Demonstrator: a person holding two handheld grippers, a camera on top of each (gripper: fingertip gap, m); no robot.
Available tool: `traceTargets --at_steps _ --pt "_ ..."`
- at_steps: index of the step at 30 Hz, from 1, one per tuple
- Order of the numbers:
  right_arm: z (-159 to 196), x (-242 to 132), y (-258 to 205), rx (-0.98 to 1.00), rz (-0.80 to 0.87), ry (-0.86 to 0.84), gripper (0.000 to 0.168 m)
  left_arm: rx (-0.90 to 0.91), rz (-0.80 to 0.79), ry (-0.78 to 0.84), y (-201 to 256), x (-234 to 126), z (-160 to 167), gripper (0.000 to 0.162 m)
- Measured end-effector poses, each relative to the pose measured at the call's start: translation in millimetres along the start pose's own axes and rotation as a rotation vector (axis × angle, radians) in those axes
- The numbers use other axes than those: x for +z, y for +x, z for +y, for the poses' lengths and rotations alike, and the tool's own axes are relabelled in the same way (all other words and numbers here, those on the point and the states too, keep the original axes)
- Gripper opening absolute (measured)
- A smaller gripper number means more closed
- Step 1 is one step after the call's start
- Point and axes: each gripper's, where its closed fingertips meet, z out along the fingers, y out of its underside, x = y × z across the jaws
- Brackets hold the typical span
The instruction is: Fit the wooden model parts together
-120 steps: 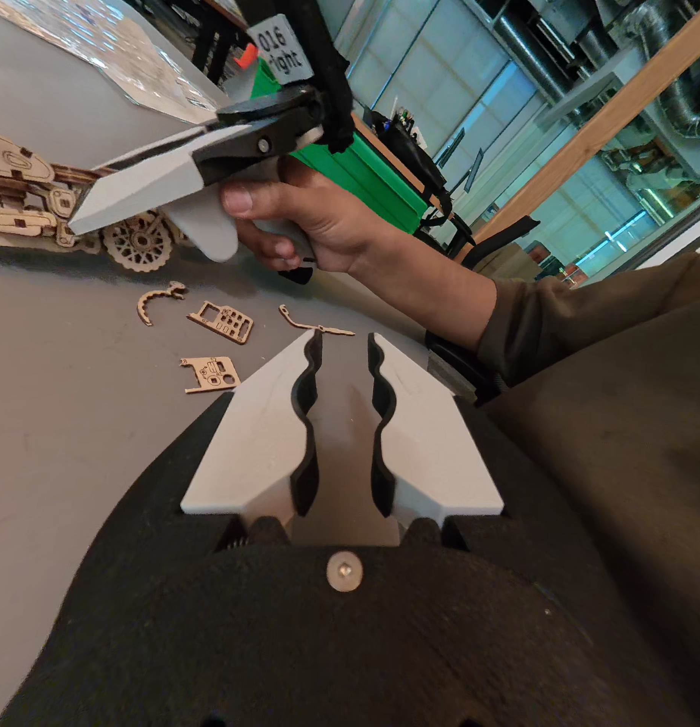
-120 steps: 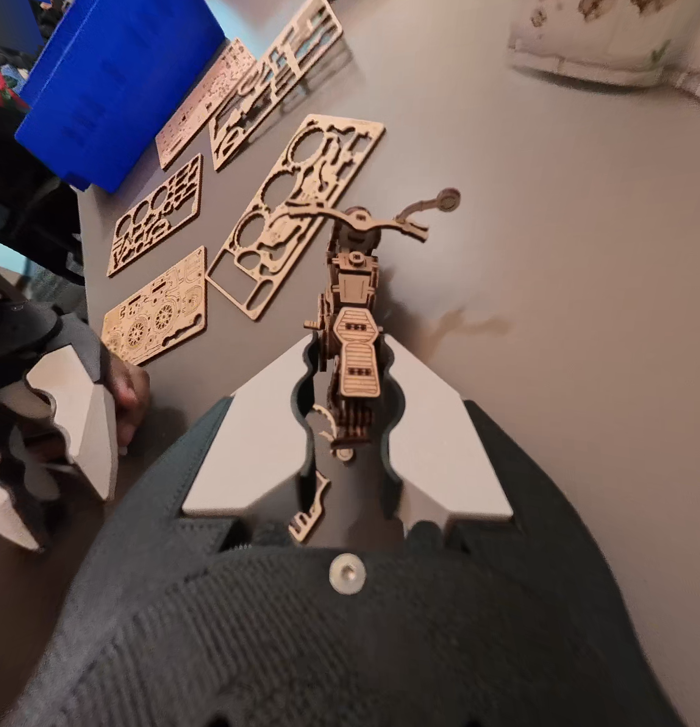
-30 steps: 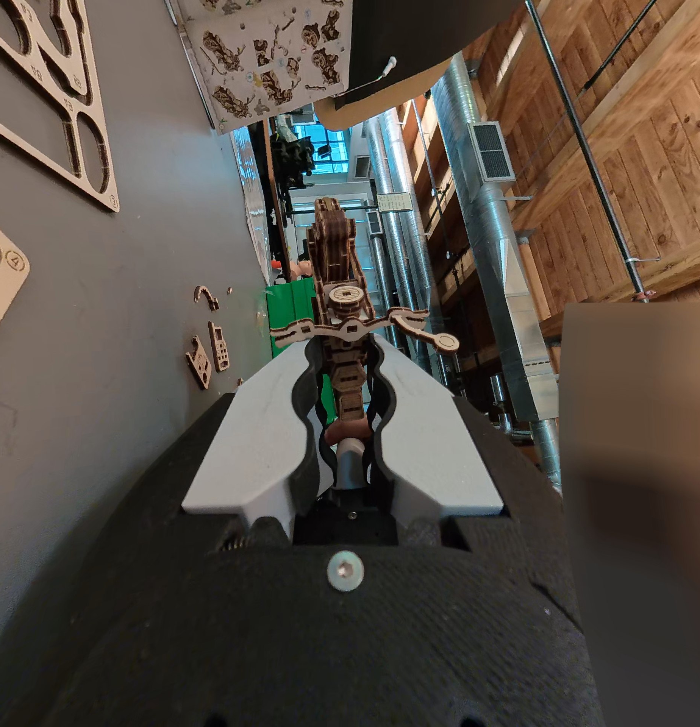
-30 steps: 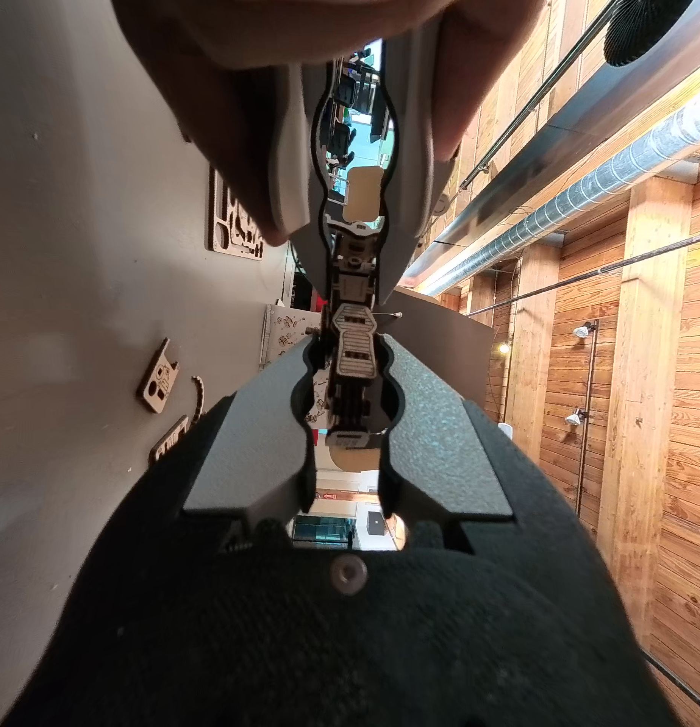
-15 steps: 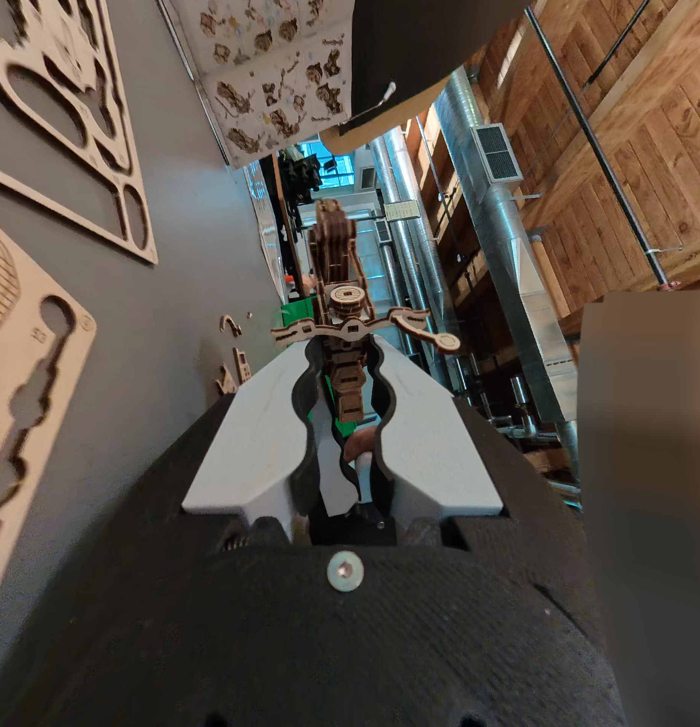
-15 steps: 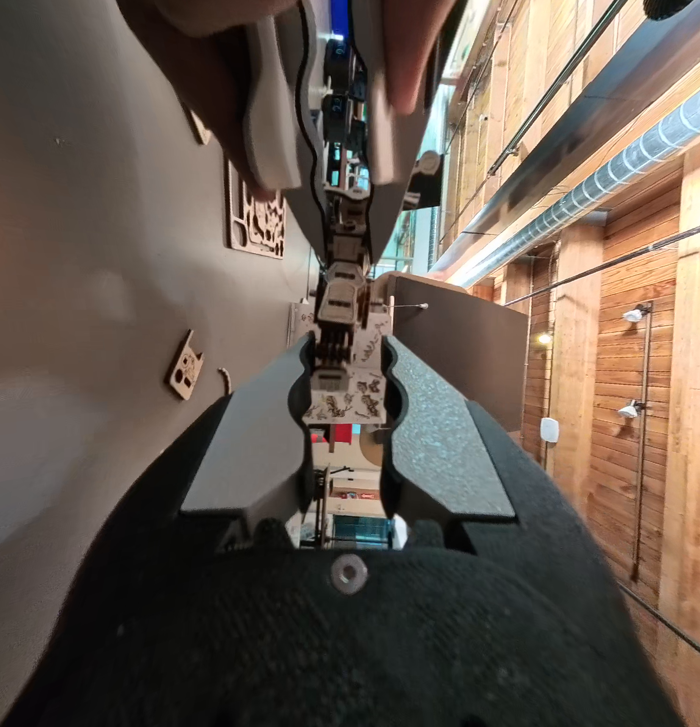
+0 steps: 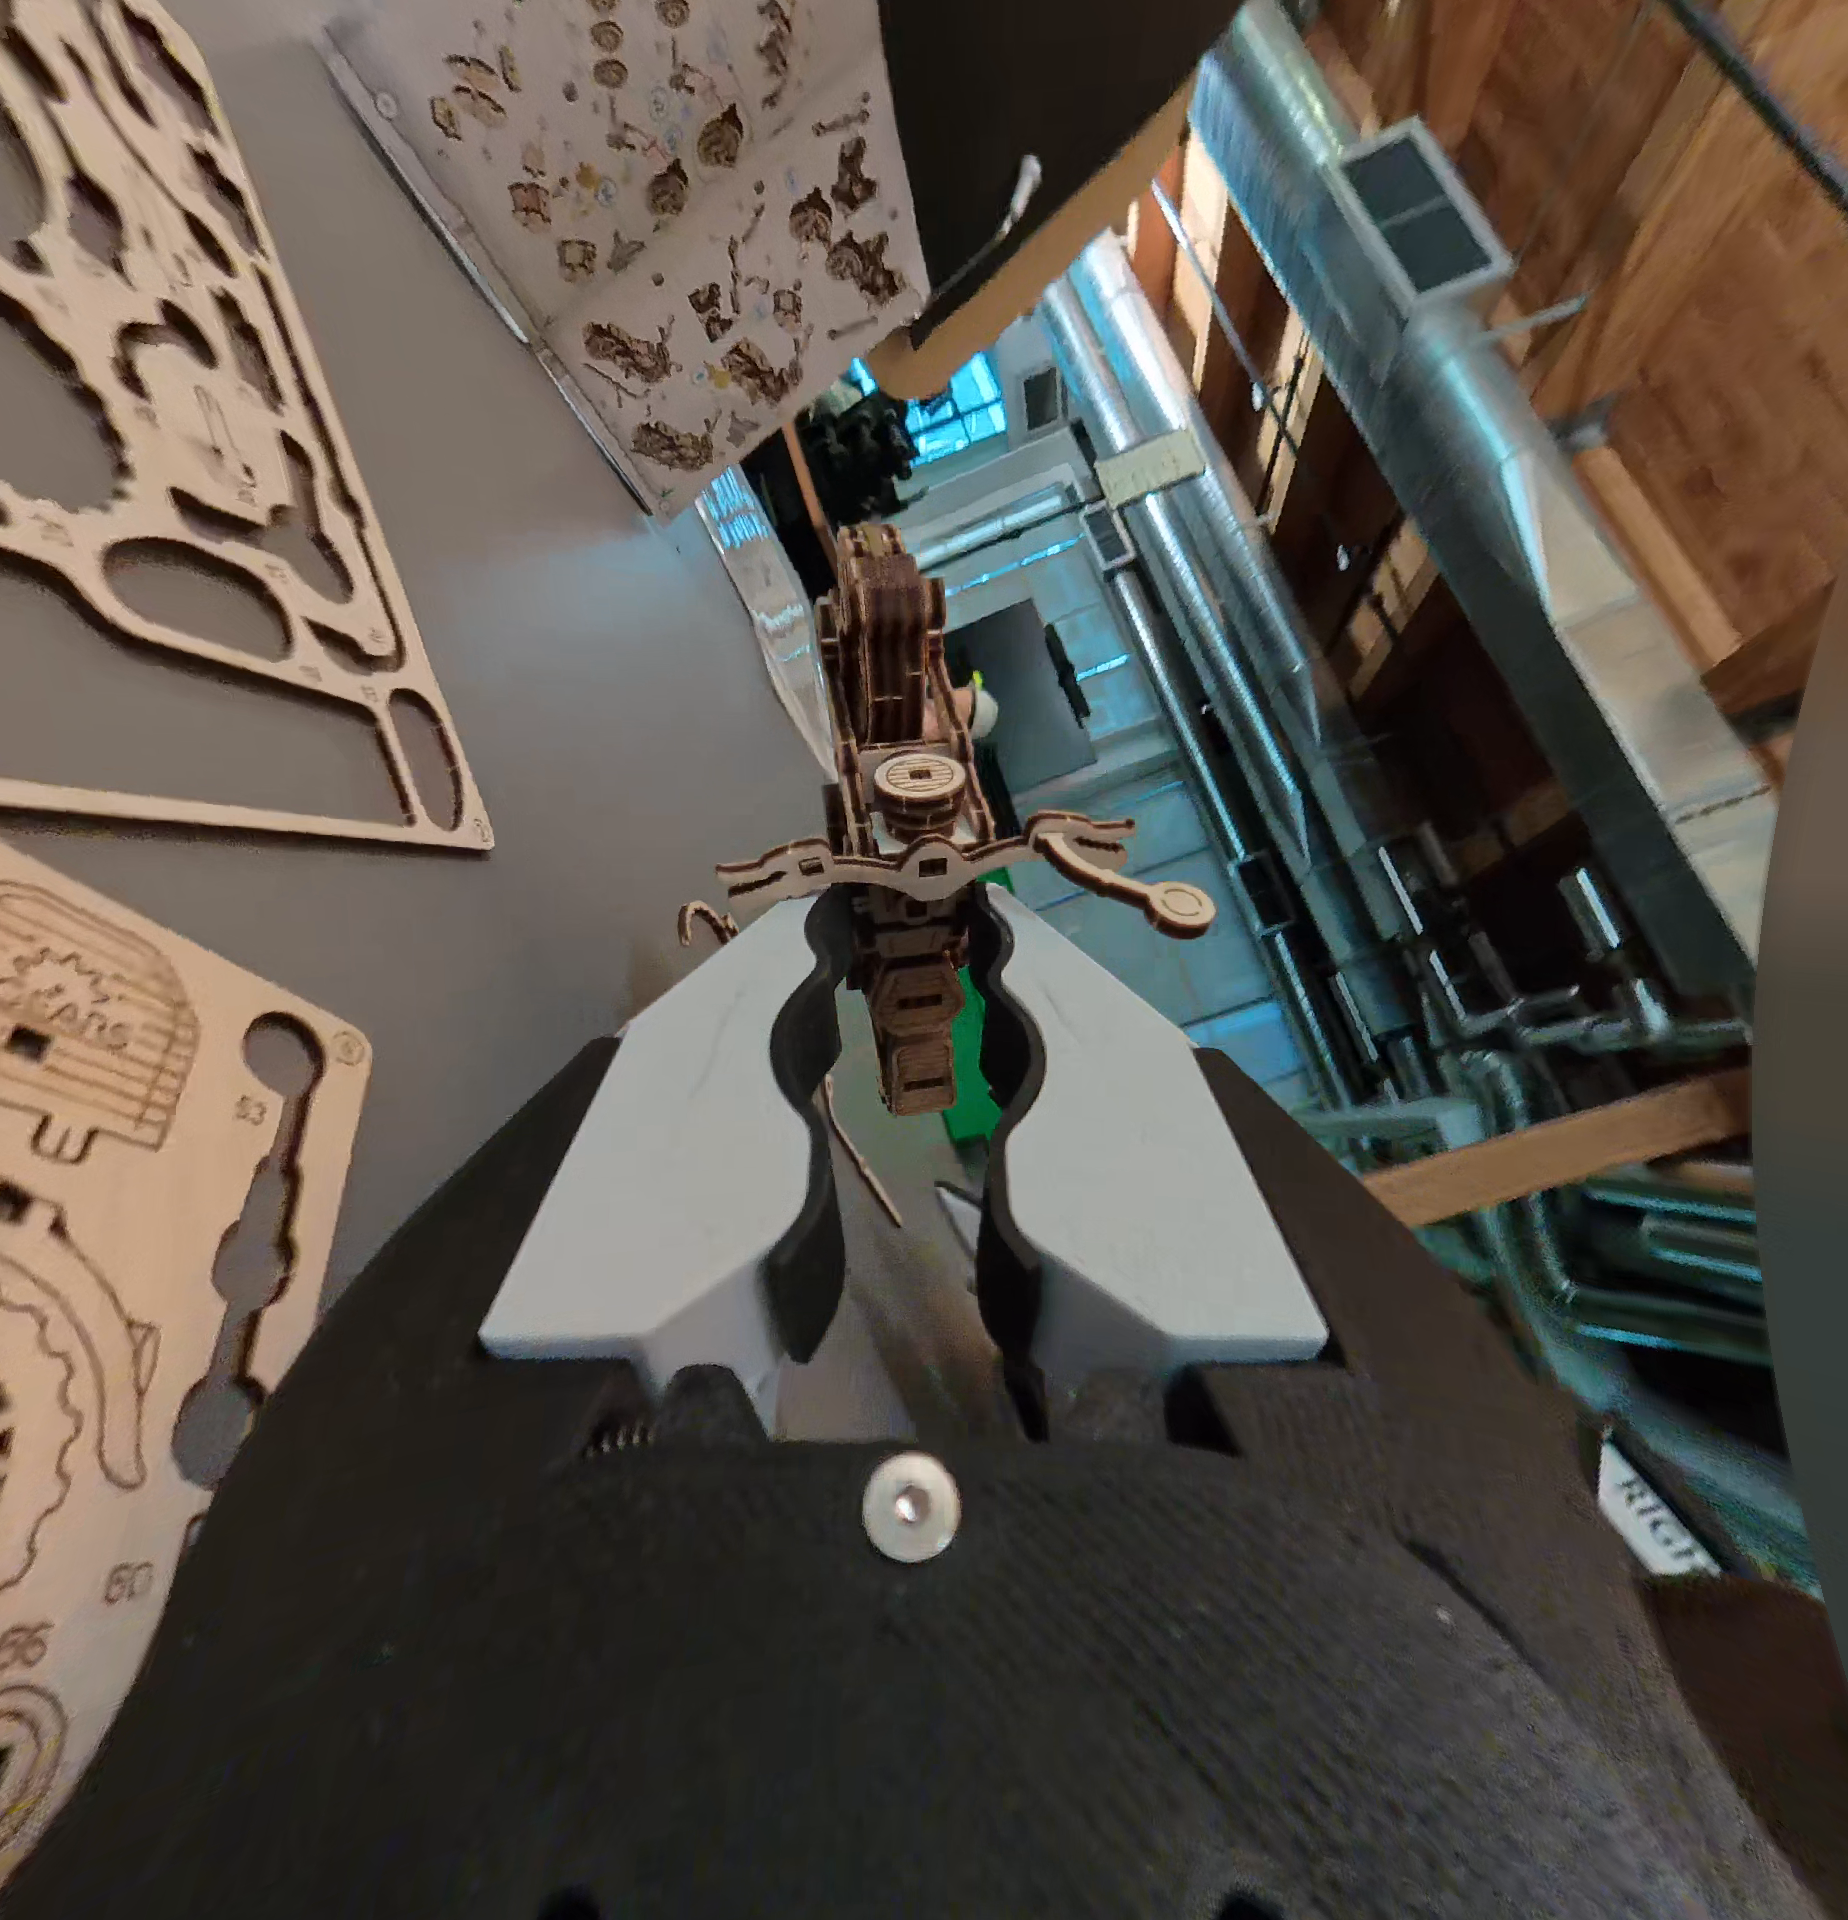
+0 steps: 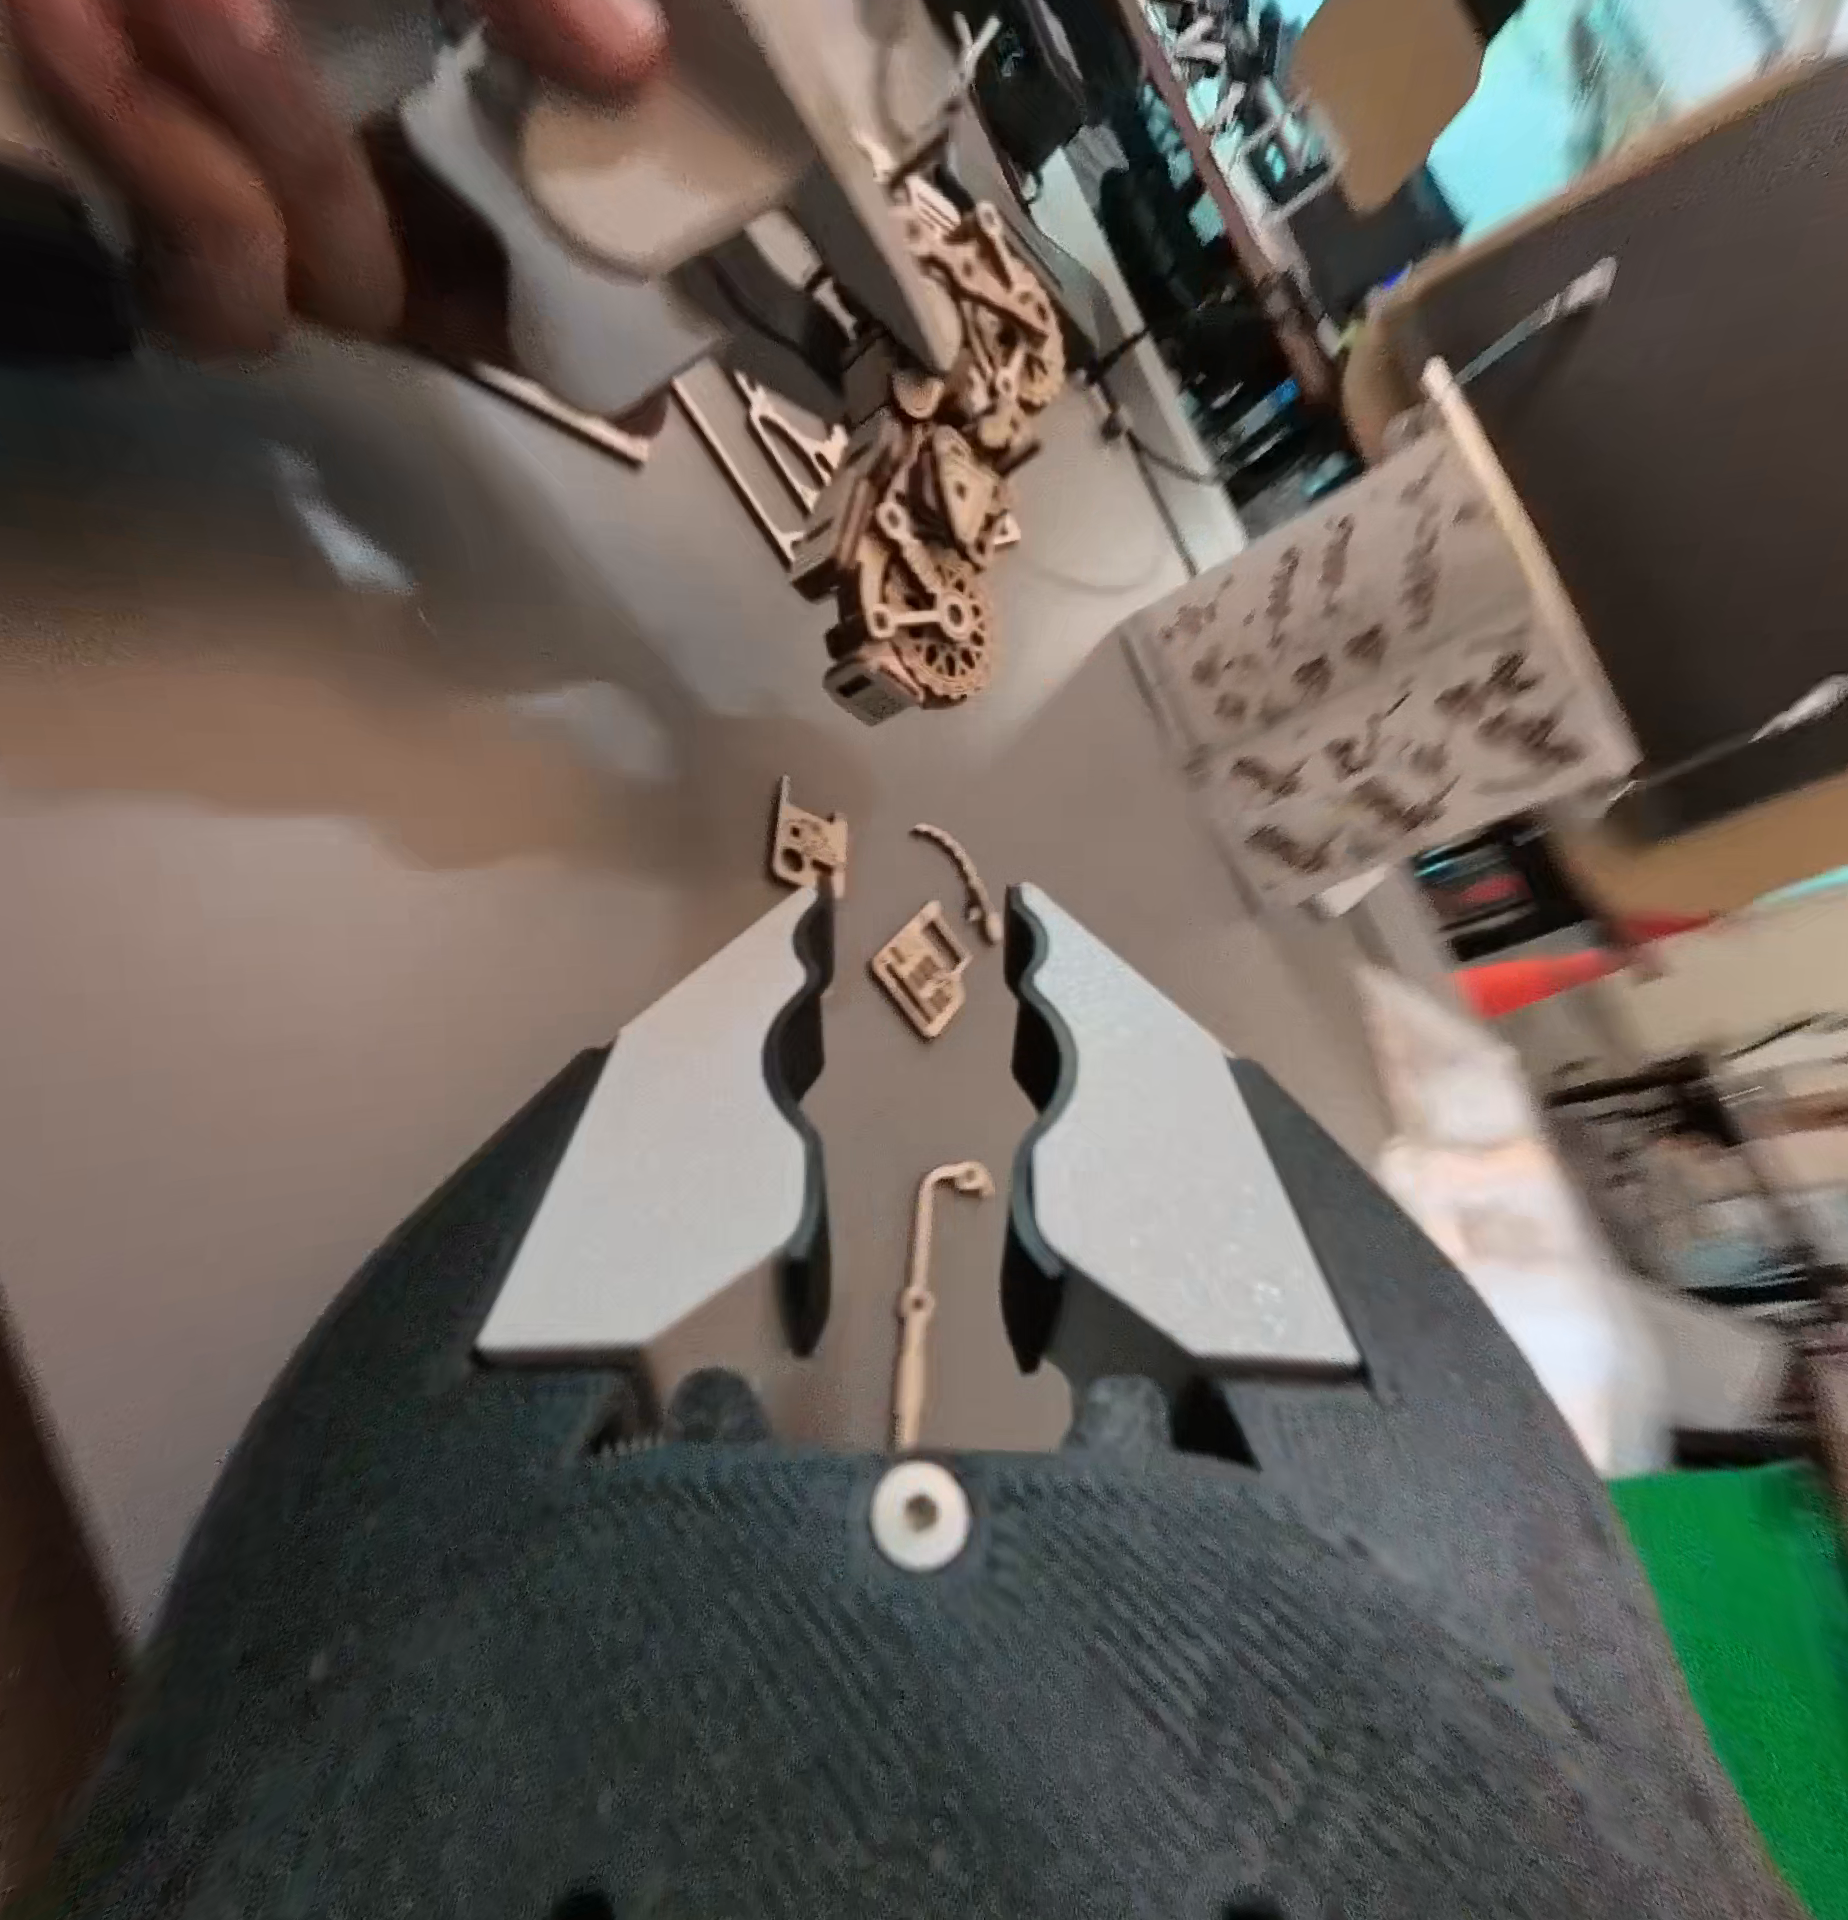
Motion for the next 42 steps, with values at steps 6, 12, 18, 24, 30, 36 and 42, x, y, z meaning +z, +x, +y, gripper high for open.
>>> traceTargets --at_steps 6,12,18,24,30,36,42 --pt "33 -19 27 0.540 -0.082 0.016 0.029 0.079 0.030 -0.188 8 12 30 0.019" --pt "59 -27 42 0.790 -0.163 0.018 0.031 0.039 0.029 -0.324 1 16 54 0.019" --pt "78 -22 32 0.749 -0.195 -0.070 0.031 0.082 0.017 -0.393 -1 18 65 0.019" --pt "88 -19 26 0.738 -0.218 -0.107 0.025 0.083 0.011 -0.420 -2 19 69 0.019" --pt "95 -19 19 0.750 -0.261 -0.161 0.024 0.057 0.012 -0.433 -4 19 70 0.019" --pt "102 -16 13 0.754 -0.282 -0.219 0.017 0.060 0.008 -0.451 -5 20 73 0.019" --pt "106 -14 10 0.731 -0.273 -0.252 0.001 0.056 0.007 -0.454 -5 20 74 0.019"
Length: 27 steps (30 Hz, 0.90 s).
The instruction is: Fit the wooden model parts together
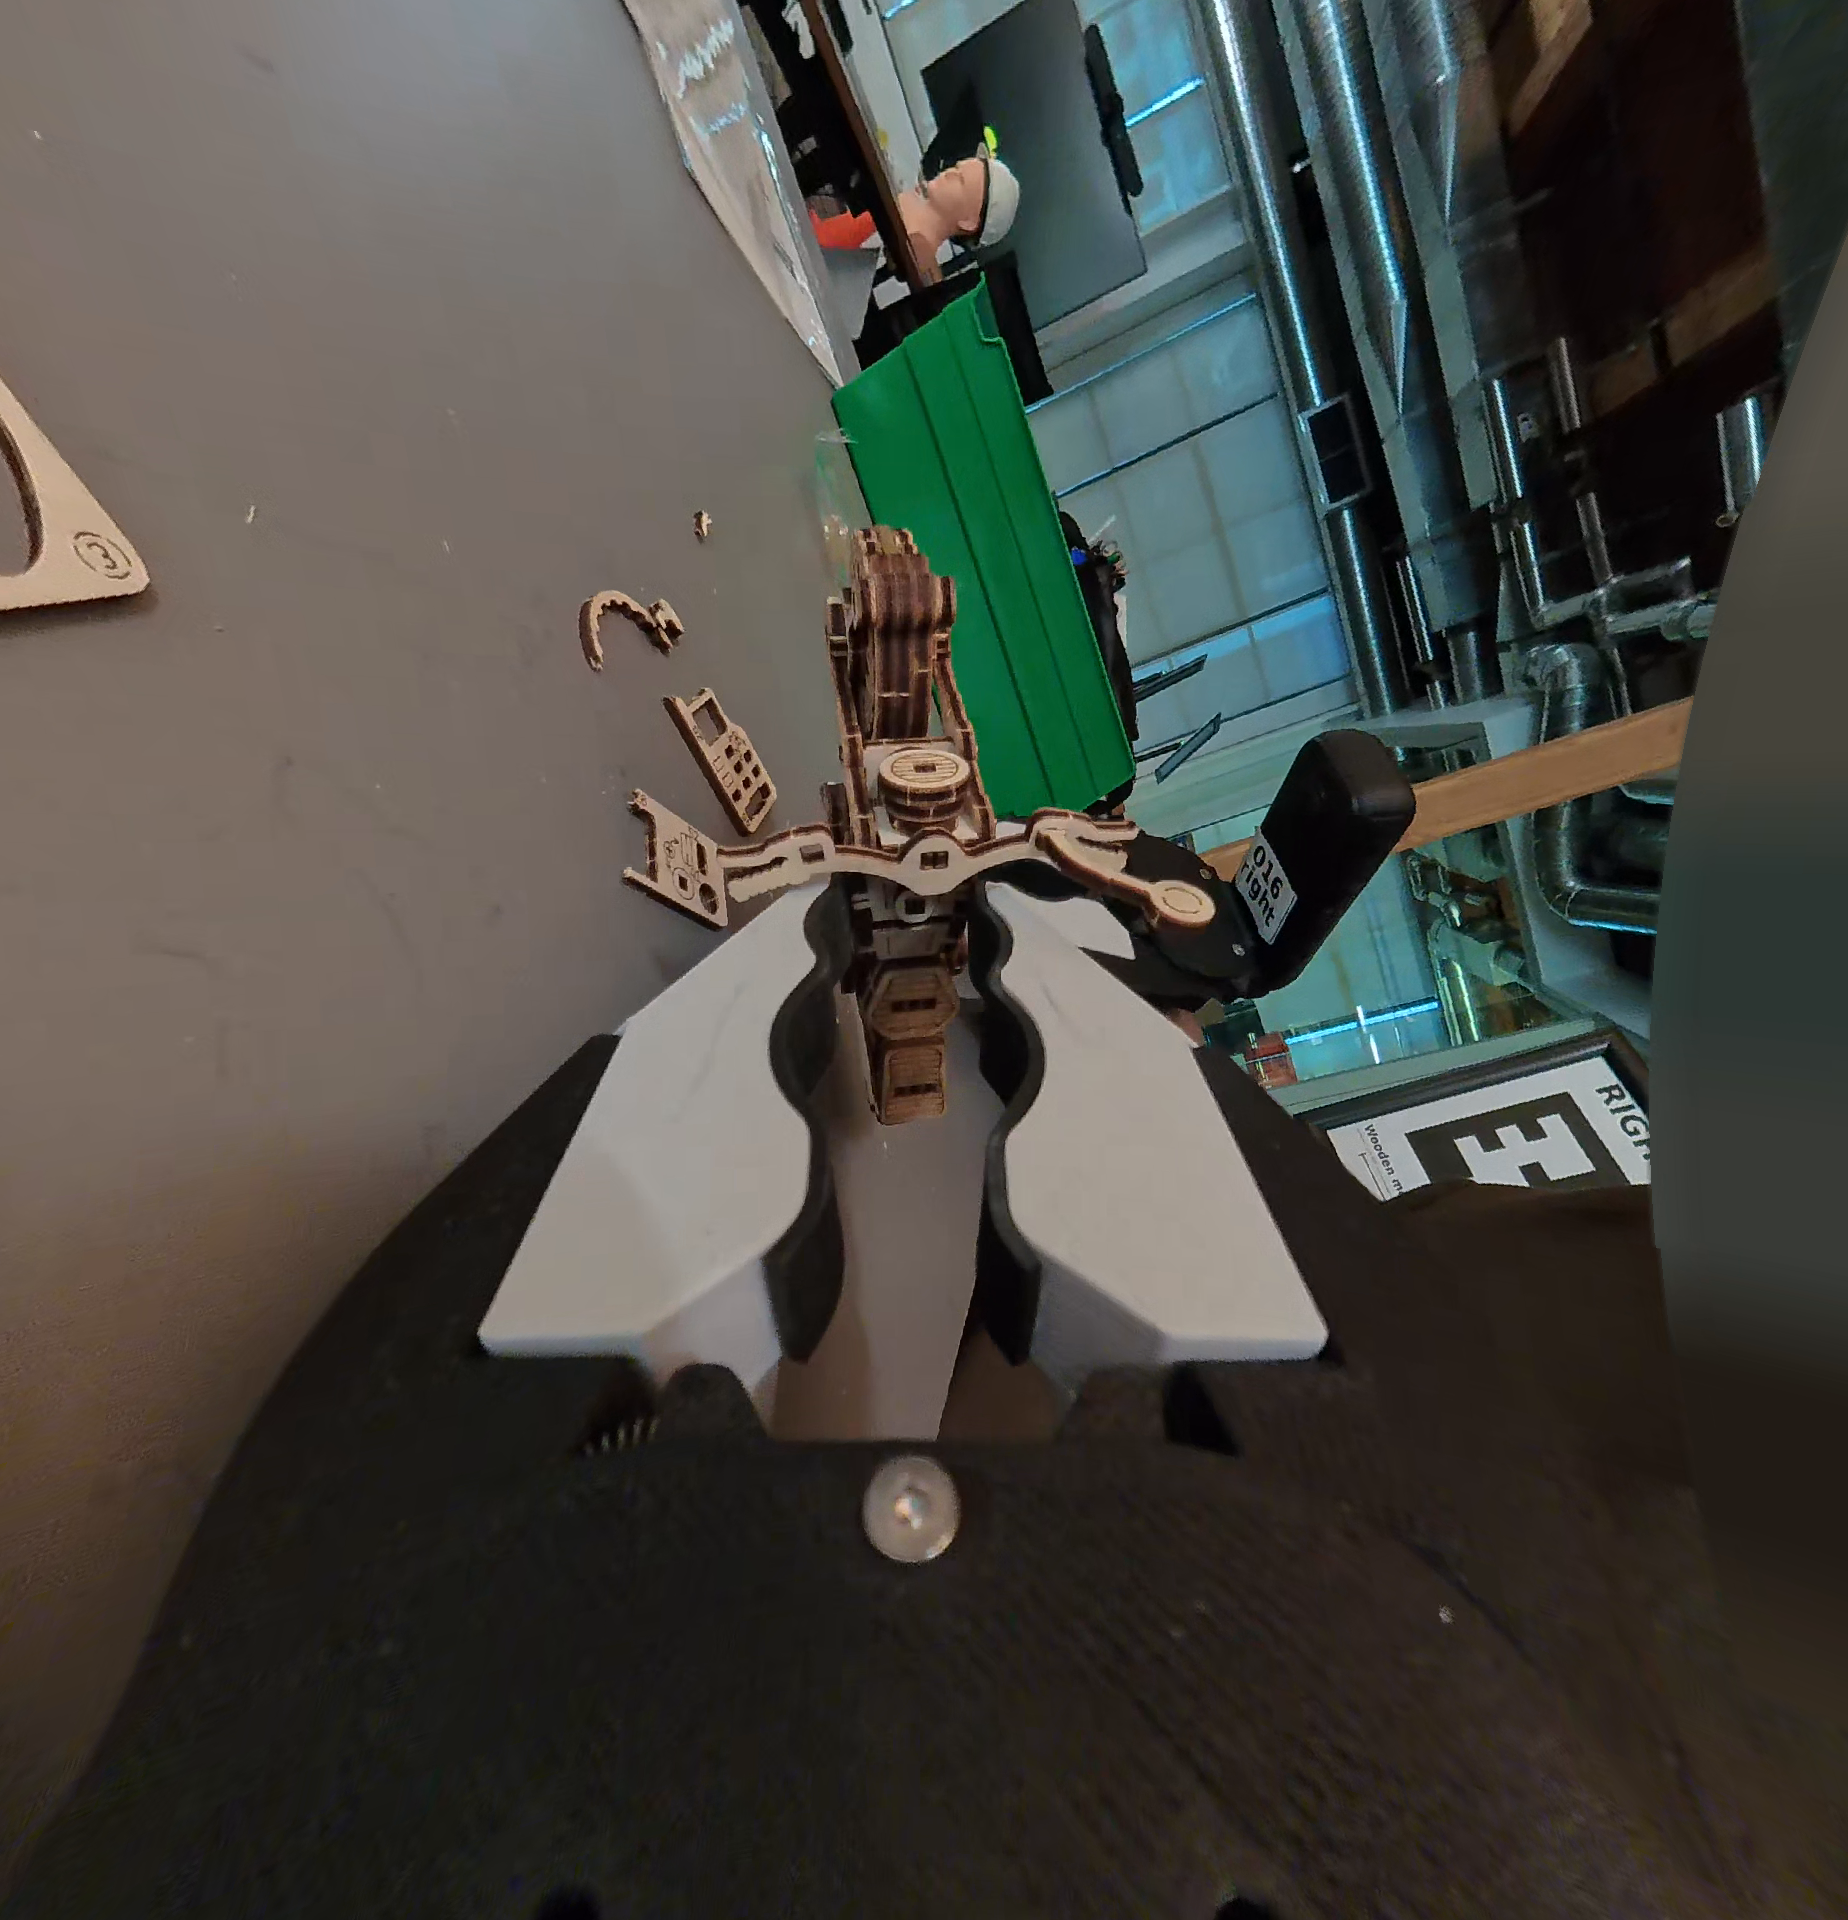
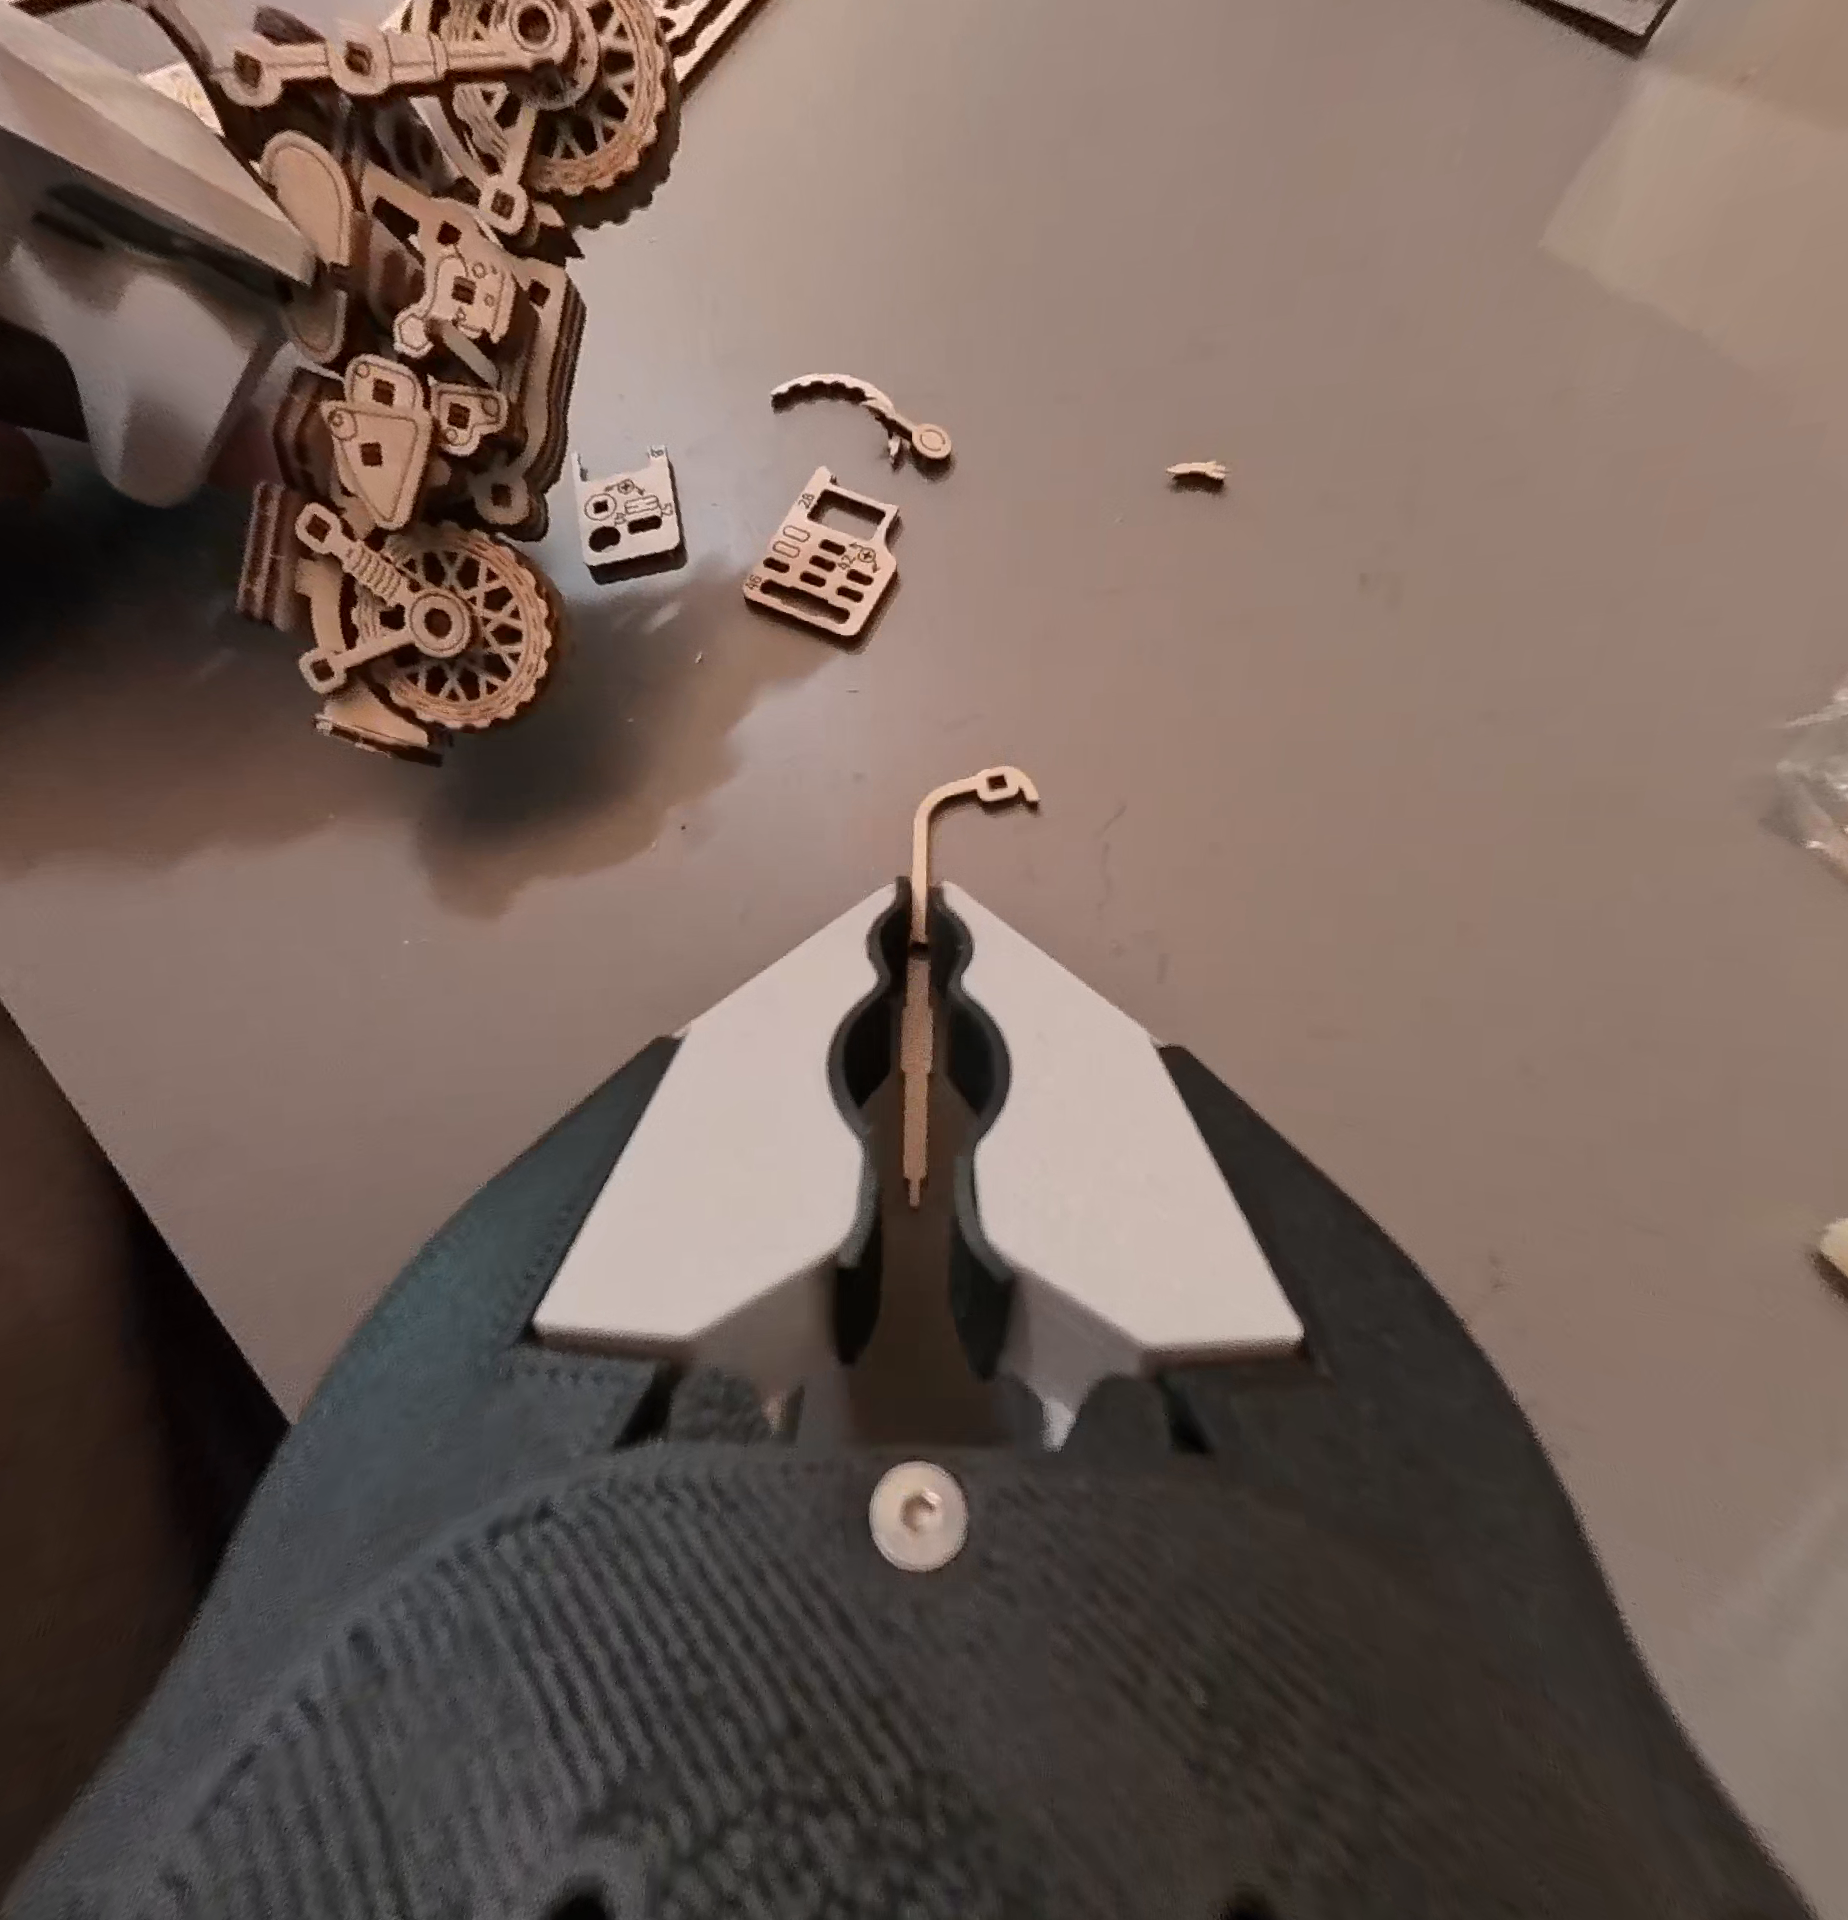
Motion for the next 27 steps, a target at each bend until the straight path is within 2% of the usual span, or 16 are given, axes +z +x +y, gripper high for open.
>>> traceTargets --at_steps 4,10,15,17,22,27 --pt "-8 -3 -8 0.043 -0.060 0.050 0.001 0.017 -0.007 -0.010 0 1 2 0.019" --pt "-24 -12 -38 0.117 -0.270 0.126 0.001 0.016 -0.004 -0.012 1 1 2 0.019" --pt "-47 -30 -74 0.402 -0.655 0.183 0.000 0.037 -0.014 -0.023 1 2 5 0.019" --pt "-54 -36 -80 0.484 -0.754 0.207 0.001 0.046 -0.019 -0.028 1 3 6 0.019" --pt "-35 -25 -86 0.433 -0.716 0.084 0.000 0.050 -0.022 -0.025 1 2 6 0.019" --pt "-27 -28 -109 0.480 -0.854 -0.008 0.001 0.061 -0.031 -0.032 0 3 7 0.019"
